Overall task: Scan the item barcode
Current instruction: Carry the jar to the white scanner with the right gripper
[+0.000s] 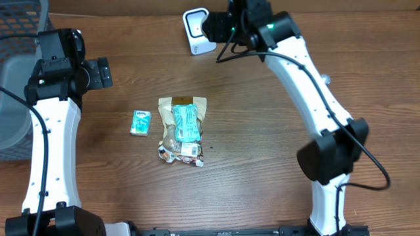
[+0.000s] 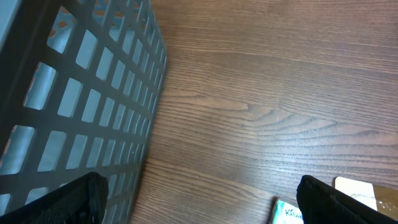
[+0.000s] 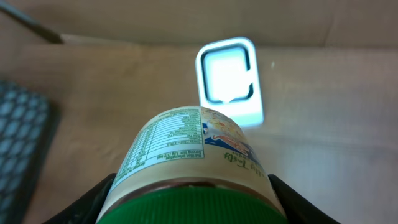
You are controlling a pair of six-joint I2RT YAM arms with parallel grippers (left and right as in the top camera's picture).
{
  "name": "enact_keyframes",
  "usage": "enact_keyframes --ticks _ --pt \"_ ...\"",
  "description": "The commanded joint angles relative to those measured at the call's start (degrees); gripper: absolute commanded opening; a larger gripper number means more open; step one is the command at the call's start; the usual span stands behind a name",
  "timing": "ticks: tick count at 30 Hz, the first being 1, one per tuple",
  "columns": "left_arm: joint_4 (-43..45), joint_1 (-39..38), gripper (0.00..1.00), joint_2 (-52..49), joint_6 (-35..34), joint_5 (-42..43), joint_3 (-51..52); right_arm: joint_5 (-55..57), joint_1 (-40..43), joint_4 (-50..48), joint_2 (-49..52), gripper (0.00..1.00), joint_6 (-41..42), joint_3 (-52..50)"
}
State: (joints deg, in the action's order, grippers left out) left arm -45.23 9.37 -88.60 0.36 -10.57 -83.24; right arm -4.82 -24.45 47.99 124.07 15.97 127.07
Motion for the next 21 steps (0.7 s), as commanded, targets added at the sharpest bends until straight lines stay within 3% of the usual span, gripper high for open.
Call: enact_keyframes --ticks 1,11,21 --pt "0.0 -0.4 0.99 0.8 -0.6 0.1 -0.9 3.7 0.1 -6.9 2.7 0.04 -3.2 0.3" --pt "0.0 -0.4 0.99 0.8 -0.6 0.1 -0.9 3.7 0.1 -29.2 11.6 0.04 -4.0 0.3" --pt "0.0 -0.4 1.00 0.8 -0.6 0.1 -0.9 5.0 0.1 -39.4 18.8 0.04 -3.8 0.3"
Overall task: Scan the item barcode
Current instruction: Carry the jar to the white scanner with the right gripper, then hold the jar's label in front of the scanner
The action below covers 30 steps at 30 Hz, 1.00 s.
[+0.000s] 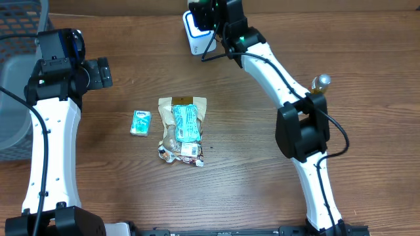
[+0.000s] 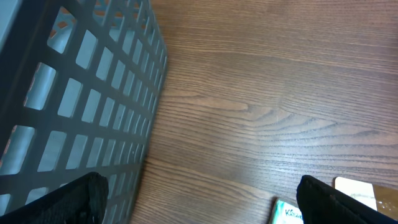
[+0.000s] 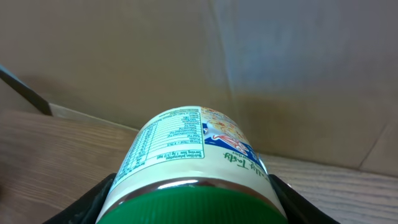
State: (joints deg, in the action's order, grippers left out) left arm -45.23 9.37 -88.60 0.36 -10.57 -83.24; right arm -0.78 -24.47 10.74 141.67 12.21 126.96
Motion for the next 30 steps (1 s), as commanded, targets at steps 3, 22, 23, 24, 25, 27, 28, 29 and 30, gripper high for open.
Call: enact_keyframes --ticks 3,22,23,24,25,27,28,29,30 --pt "0.0 -0.4 1.00 0.8 -0.6 0.1 -0.9 0.9 0.1 -6.1 2.8 0.04 0.2 0.4" --pt "0.0 -0.4 0.99 0.8 -0.6 0.1 -0.9 3.7 0.1 -18.9 8.5 0.05 8.0 0.3" --pt "0.0 -0.4 1.00 0.8 -0.6 0.1 -0.9 3.7 0.1 -18.8 8.5 0.05 8.0 0.3" --pt "0.0 -0.4 0.99 0.8 -0.6 0.1 -0.9 3.7 0.1 -18.7 8.5 0.05 8.0 0.3" --pt "0.0 -0.4 1.00 0.8 -0.6 0.1 -0.9 3.7 0.1 -18.5 8.5 0.05 8.0 0.3" --pt "0.0 -0.4 0.99 0.8 -0.6 0.1 -0.9 3.7 0.1 -17.9 8.5 0.05 8.0 0.3" --pt "0.0 -0.4 0.99 0.8 -0.6 0.1 -0.9 3.7 0.1 -17.8 8.8 0.05 8.0 0.3" --pt "0.0 -0.4 1.00 0.8 -0.6 0.1 -0.9 3.7 0.1 -17.8 8.9 0.05 8.0 0.3" --pt "0.0 -0.4 0.99 0.8 -0.6 0.1 -0.9 3.7 0.1 -17.7 8.9 0.05 8.0 0.3"
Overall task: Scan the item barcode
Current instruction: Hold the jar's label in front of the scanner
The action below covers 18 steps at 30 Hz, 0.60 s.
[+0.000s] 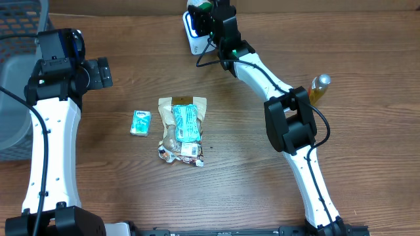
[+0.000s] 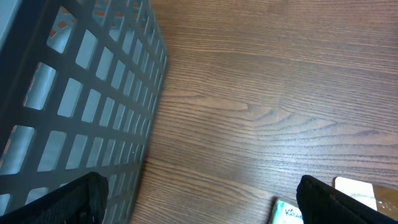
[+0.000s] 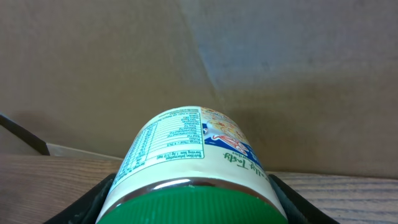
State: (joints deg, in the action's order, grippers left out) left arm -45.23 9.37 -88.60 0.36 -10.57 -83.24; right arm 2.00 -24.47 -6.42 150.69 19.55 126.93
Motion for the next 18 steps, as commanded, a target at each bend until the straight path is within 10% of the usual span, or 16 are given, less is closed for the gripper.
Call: enact_keyframes --ticks 1,18 --pt "0.0 -0.4 1.00 0.8 -0.6 0.1 -0.9 1.0 0.1 -0.6 -0.1 0.05 0.6 0.1" --pt "0.0 -0.4 1.00 0.8 -0.6 0.1 -0.9 0.9 0.4 -4.4 -1.7 0.04 -0.7 -0.1"
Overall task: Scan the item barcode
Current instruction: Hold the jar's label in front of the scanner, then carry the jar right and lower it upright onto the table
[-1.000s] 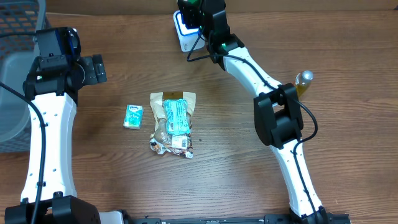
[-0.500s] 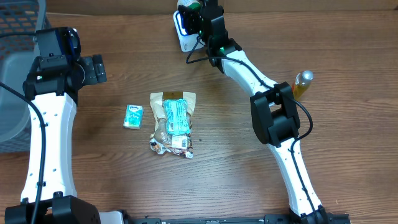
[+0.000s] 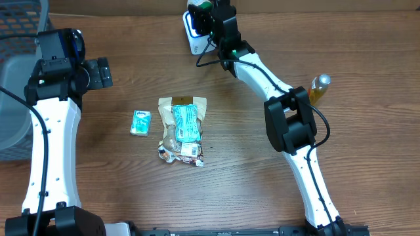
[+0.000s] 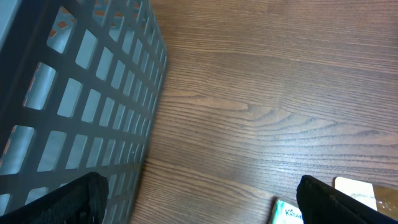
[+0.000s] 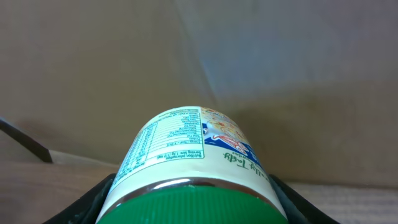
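Note:
My right gripper (image 5: 193, 208) is shut on a jar (image 5: 189, 149) with a green lid and a cream label; its nutrition panel faces up in the right wrist view, against a cardboard wall. In the overhead view the right gripper (image 3: 210, 14) is at the table's far edge, just above the white scanner (image 3: 193, 33), and largely hides the jar. The scanner does not show in the right wrist view. My left gripper (image 3: 100, 72) stands open at the left, with nothing between its fingers (image 4: 78, 199).
A grey mesh basket (image 4: 81, 93) sits at the far left. A teal tissue pack (image 3: 140, 122) and a snack bag (image 3: 182, 130) lie mid-table. An amber bottle (image 3: 319, 87) stands at the right. A cardboard wall (image 5: 280, 56) backs the table.
The strip of table under the jar in the right wrist view sits a little lower, so the right gripper has tipped slightly upward. Nothing else has moved.
At first my right gripper held the jar to the right of the scanner, with the scanner's lit face straight ahead. Then the arm was stretched out with the jar over the scanner, facing the cardboard wall. It has stayed there. The left arm has kept still, open.

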You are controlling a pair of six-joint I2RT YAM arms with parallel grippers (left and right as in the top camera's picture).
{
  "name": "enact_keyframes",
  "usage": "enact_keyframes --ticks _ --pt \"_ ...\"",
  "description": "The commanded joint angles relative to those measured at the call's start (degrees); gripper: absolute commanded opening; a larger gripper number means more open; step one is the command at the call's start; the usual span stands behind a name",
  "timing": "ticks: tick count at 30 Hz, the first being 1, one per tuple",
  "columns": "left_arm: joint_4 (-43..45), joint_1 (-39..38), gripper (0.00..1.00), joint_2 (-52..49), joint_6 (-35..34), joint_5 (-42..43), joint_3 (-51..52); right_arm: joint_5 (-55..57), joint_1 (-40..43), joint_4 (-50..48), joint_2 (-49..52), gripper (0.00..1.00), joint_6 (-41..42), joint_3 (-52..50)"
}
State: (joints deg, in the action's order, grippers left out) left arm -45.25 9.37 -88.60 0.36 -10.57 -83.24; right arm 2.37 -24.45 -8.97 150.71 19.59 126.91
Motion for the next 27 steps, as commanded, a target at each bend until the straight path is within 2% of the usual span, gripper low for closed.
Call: enact_keyframes --ticks 1,4,8,11,17,24,27 --pt "0.0 -0.4 1.00 0.8 -0.6 0.1 -0.9 0.5 0.4 -1.2 -3.0 0.04 -1.9 -0.1" --pt "0.0 -0.4 1.00 0.8 -0.6 0.1 -0.9 0.6 0.4 2.5 -8.5 0.04 -5.1 -0.1" --pt "0.0 -0.4 1.00 0.8 -0.6 0.1 -0.9 0.3 0.4 13.3 -17.6 0.04 -5.1 -0.1" --pt "0.0 -0.4 0.99 0.8 -0.6 0.1 -0.9 -0.7 0.4 26.3 -24.9 0.04 -4.9 -0.1" --pt "0.0 -0.4 1.00 0.8 -0.6 0.1 -0.9 -1.0 0.8 58.3 -36.3 0.04 -4.6 -0.1" --pt "0.0 -0.4 1.00 0.8 -0.6 0.1 -0.9 -0.9 1.6 91.2 -38.0 0.04 -0.9 -0.7" --pt "0.0 -0.4 1.00 0.8 -0.6 0.1 -0.9 -0.9 1.9 98.1 -37.6 0.04 -0.9 -3.6"
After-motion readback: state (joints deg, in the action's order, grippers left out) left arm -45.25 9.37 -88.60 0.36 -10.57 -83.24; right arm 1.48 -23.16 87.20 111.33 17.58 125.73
